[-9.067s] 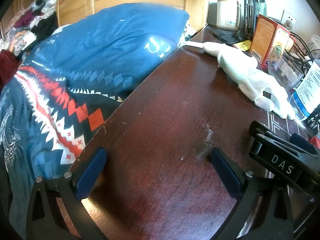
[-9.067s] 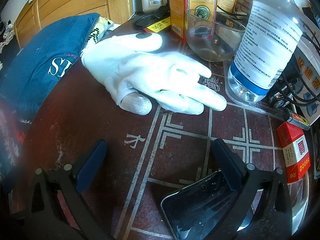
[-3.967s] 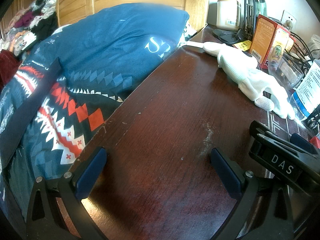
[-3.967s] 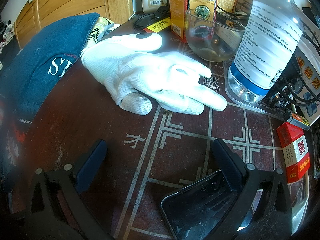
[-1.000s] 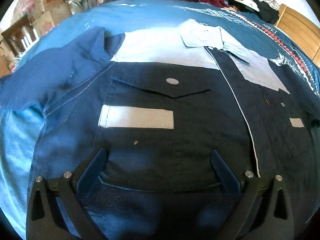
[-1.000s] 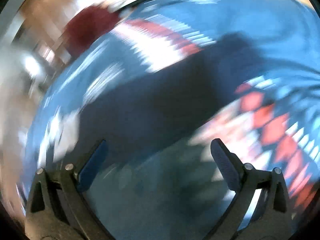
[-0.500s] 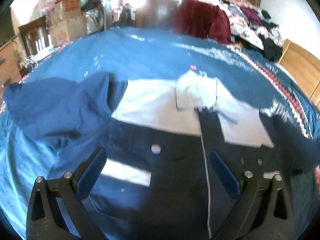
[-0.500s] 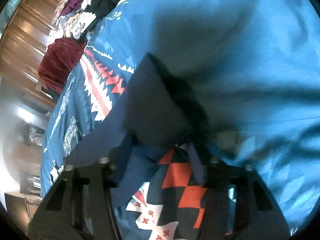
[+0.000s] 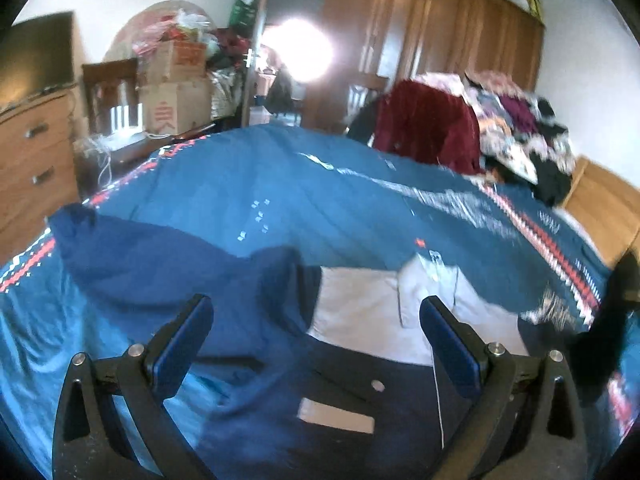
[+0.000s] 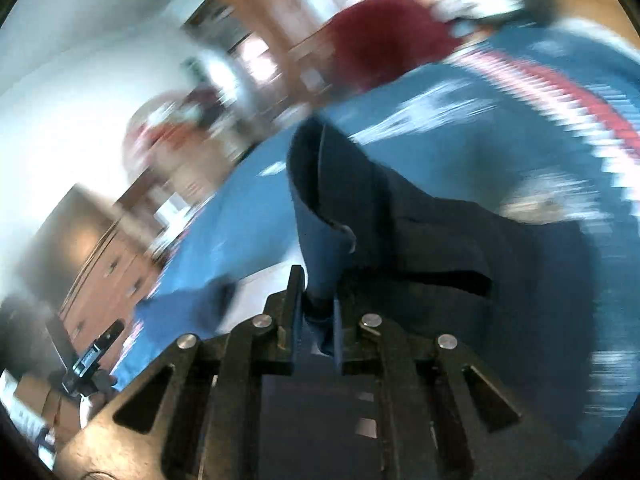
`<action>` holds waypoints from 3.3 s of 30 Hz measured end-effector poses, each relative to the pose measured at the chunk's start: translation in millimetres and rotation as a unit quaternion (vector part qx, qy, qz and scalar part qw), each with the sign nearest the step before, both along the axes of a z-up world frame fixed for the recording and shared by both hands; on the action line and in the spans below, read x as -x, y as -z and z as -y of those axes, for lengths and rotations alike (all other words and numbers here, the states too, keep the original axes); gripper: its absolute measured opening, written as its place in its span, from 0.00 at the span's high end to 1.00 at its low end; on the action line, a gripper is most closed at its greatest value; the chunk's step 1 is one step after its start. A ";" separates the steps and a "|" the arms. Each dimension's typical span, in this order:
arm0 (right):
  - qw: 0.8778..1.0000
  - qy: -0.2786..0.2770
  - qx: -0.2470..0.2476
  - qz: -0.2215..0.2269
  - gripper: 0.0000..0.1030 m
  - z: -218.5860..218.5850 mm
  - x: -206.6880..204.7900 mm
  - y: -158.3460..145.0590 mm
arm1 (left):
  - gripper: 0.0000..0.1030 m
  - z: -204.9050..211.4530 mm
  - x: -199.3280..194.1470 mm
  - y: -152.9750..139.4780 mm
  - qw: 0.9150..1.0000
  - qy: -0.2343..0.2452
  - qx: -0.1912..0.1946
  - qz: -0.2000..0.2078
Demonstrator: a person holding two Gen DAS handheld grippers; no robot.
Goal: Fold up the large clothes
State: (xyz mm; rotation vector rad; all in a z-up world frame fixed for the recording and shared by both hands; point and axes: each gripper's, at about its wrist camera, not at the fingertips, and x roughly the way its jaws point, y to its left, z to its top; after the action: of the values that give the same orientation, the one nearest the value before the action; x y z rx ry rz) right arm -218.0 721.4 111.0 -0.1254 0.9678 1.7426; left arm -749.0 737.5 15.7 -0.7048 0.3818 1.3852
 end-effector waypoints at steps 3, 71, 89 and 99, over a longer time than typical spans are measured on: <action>0.998 -0.057 0.016 -0.010 0.89 -47.5 88.2 24.3 | 0.00 0.7 23.5 -7.1 1.000 -0.005 -0.002 -0.004; 0.980 0.107 0.155 0.065 0.55 96.1 -68.9 152.2 | 0.90 -50.5 -67.0 181.5 0.971 0.051 0.205 0.114; 0.979 0.085 0.154 0.101 0.60 -40.3 -79.1 142.4 | 0.71 -27.1 14.4 128.0 0.974 0.036 0.161 0.154; 0.976 0.131 0.111 0.131 0.50 66.6 -76.9 129.0 | 0.52 -35.3 -42.4 161.1 0.955 0.088 0.212 0.186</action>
State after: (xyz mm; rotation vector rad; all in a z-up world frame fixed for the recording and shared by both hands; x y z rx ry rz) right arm -141.2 654.8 -18.0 -0.3467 0.9354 1.3361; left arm -706.6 772.8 -145.4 -1.2325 0.4330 0.9790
